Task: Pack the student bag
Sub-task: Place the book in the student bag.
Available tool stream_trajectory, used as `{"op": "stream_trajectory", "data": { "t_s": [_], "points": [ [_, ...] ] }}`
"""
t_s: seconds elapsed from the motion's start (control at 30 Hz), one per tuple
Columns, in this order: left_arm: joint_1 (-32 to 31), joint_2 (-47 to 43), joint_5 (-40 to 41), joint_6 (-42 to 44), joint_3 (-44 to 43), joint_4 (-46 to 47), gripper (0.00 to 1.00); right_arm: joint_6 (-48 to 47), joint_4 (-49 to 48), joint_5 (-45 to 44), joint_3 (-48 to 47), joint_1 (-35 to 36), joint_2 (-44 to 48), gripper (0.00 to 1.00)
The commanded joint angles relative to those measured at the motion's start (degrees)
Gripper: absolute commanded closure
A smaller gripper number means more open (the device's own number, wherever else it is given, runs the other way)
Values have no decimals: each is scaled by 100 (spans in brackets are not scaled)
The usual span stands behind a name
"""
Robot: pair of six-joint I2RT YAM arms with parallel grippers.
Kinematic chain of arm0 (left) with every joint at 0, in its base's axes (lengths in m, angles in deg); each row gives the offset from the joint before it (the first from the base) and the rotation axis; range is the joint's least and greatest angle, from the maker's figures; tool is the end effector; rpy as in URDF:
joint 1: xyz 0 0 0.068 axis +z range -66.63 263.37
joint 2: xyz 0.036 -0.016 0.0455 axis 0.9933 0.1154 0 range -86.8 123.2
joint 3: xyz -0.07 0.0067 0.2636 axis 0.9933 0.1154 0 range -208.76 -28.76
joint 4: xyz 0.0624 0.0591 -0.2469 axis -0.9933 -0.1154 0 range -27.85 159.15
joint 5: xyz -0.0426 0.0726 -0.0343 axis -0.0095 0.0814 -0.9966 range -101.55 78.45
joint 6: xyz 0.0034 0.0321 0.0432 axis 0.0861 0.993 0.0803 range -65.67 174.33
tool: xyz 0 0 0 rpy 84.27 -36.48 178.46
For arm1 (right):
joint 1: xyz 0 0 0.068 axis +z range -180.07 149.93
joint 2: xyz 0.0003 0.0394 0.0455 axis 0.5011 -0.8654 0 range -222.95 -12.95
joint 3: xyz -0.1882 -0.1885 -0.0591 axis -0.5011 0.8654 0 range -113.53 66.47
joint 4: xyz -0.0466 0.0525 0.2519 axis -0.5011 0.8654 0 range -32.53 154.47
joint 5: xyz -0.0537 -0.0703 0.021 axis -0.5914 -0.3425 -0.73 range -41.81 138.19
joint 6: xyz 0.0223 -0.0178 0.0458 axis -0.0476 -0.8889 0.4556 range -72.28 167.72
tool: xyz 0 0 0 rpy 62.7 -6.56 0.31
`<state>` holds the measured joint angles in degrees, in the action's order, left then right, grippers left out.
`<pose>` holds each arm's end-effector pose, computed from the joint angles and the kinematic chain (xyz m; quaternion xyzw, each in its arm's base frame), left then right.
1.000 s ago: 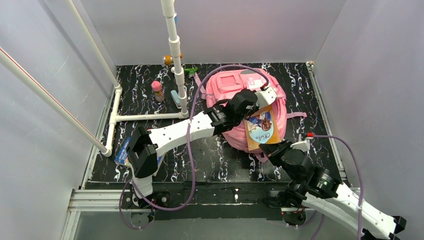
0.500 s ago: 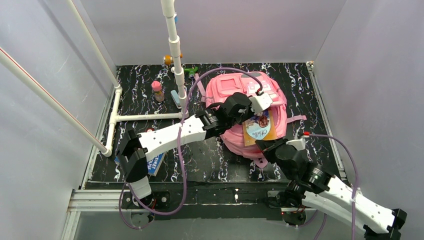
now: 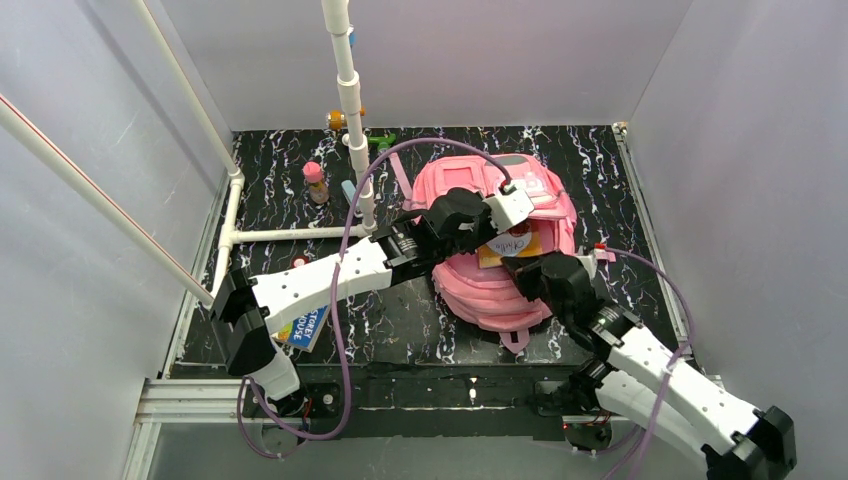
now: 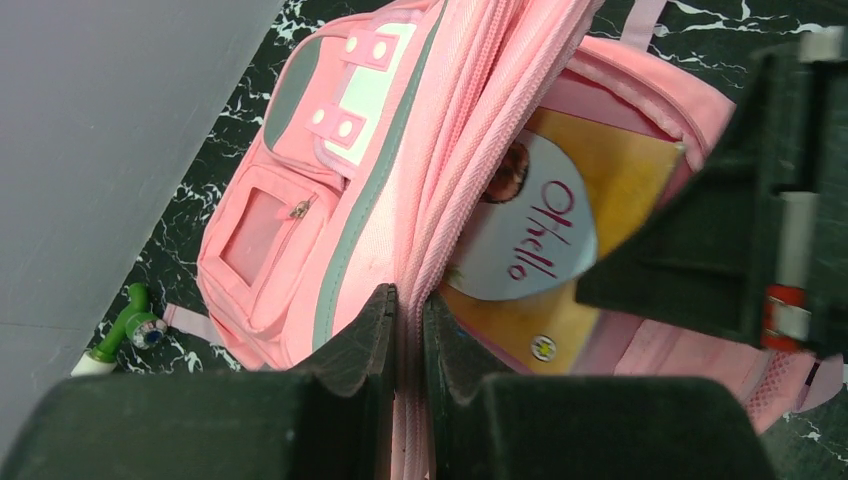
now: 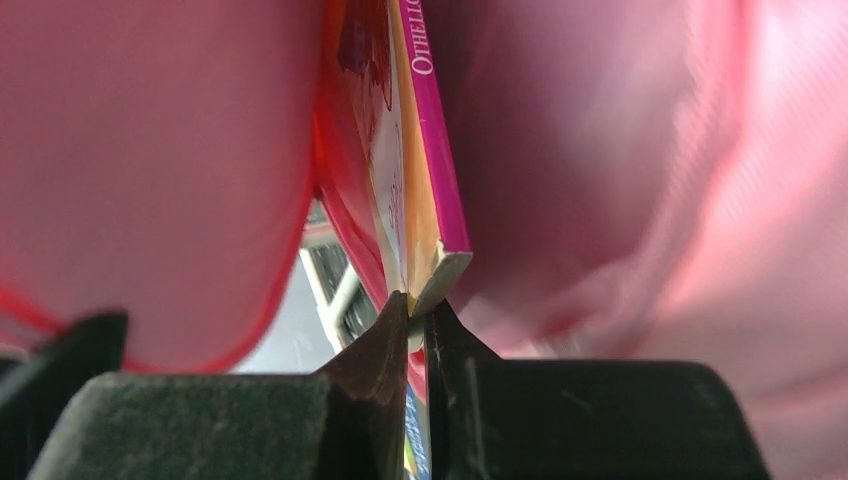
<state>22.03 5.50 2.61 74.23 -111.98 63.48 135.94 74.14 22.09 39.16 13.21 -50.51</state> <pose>0.1932 -0.3354 0.3704 0.4546 0.6455 -0.1231 0.6012 0.1251 0.0962 0.2420 0.4265 0.7221 0.3856 0.3848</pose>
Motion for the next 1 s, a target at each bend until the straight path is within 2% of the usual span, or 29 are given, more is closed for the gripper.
{"op": "stream_trajectory", "data": {
  "t_s": [0.0, 0.03, 0.1, 0.17, 0.27, 0.37, 0.4, 0.47, 0.53, 0.57, 0.63, 0.7, 0.77, 0.83, 0.9, 0.97],
  "points": [
    [-59, -750, -180, -94, -8, 785, 100, -59, -2146, 987, 193, -868, -813, 99],
    [-58, -743, -196, -86, -2, 781, 100, -139, -2600, 1261, 179, -1133, -1088, 99],
    [-58, -749, -223, -50, 7, 782, 100, -479, -2917, 1790, -22, -1416, -1580, 99],
    [-53, -748, -222, 49, 19, 776, 100, -863, -2910, 2267, -234, -1588, -1892, 99],
    [-53, -745, -197, 85, 145, 818, 100, -1221, -2609, 2358, -243, -1727, -1856, 97],
    [-53, -598, 58, 70, 179, 818, 100, -1292, -2415, 2317, 110, -1957, -1463, 57],
    [-53, -558, 158, 45, 183, 796, 100, -1349, -2273, 2368, 195, -2036, -1271, 48],
    [-53, -470, 304, 22, 177, 694, 100, -1780, -1465, 2311, 57, -2091, -836, 40],
    [-53, -402, 295, -26, 38, 233, 100, -2408, -193, 2078, -256, -2096, -375, 31],
    [-53, -383, 283, -63, -6, 51, 100, -2700, 587, 1877, -449, -2101, -158, 23],
    [-54, -387, 272, -209, -22, -146, 87, -3116, 1866, 1480, -846, -2105, 277, 12],
    [-49, -471, 153, -386, 52, -272, 65, -3470, 2667, 1230, -1184, -2106, 706, 8],
    [-51, -578, -53, -595, 148, -450, 51, -3718, 3153, 1146, -1603, -2105, 983, 8],
    [-53, -666, -157, -843, 110, -876, 45, -3880, 3787, 875, -2127, -2105, 1011, 2],
    [-53, -759, -159, -1082, 58, -1371, 40, -4208, 4205, 475, -2680, -2099, 861, 2],
    [-58, -980, -167, -1143, 167, -1648, 36, -4834, 4169, 286, -3165, -2097, 678, 2]
  ]
}}
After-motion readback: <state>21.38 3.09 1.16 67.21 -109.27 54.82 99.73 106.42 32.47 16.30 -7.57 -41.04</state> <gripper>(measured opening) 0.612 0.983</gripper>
